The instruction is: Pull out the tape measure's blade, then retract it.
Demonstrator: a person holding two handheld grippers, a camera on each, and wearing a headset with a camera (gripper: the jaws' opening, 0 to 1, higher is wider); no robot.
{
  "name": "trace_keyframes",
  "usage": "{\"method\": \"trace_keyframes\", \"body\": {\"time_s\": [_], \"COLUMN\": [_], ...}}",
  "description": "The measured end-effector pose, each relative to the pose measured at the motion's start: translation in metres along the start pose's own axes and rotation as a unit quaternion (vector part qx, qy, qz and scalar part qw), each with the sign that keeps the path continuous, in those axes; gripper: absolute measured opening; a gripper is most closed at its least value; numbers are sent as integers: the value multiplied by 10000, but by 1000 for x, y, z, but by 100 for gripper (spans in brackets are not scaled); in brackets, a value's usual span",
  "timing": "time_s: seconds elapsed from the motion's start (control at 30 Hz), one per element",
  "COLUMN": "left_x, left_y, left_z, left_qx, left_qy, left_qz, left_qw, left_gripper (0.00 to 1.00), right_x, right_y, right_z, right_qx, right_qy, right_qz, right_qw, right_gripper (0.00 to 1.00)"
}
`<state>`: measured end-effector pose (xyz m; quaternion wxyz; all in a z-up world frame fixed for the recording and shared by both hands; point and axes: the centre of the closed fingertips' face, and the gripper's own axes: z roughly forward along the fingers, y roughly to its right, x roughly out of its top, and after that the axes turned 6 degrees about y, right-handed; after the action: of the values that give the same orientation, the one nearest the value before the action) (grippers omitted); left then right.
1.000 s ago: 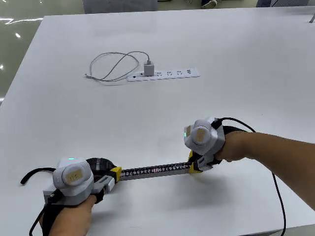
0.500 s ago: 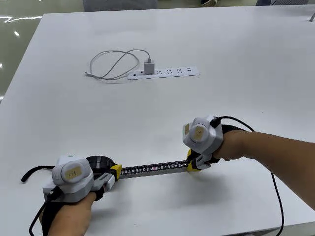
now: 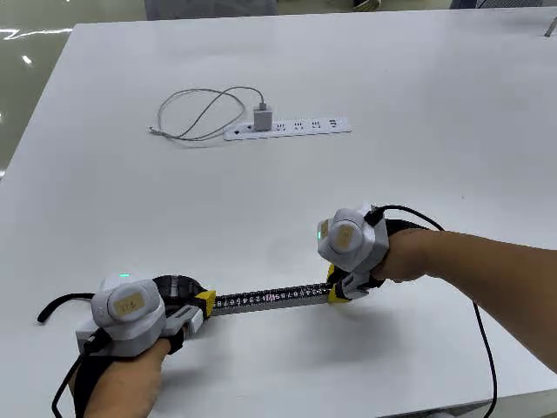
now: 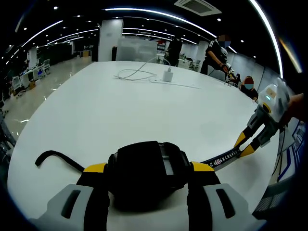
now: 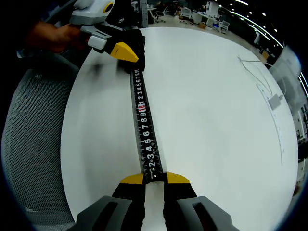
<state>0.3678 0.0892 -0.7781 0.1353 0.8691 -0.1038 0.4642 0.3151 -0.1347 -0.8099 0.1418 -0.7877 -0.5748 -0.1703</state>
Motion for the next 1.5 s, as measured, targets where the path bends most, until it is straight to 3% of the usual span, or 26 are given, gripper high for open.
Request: {"method": "trace_keyframes", "body": {"time_s": [1.5], "left_x": [0], "left_y": [0], "left_z": [0], "left_qx": [-66], "left_qy": [-141], "left_qz": [-138], "left_qw": [9998], "left_gripper": [61], "right_x": [12], "right_y": [-1], "right_z": [6], "right_qx": [-7], "right_qy": [-86], "right_qz": [17], "right_qw": [10000], "right_gripper": [11]}}
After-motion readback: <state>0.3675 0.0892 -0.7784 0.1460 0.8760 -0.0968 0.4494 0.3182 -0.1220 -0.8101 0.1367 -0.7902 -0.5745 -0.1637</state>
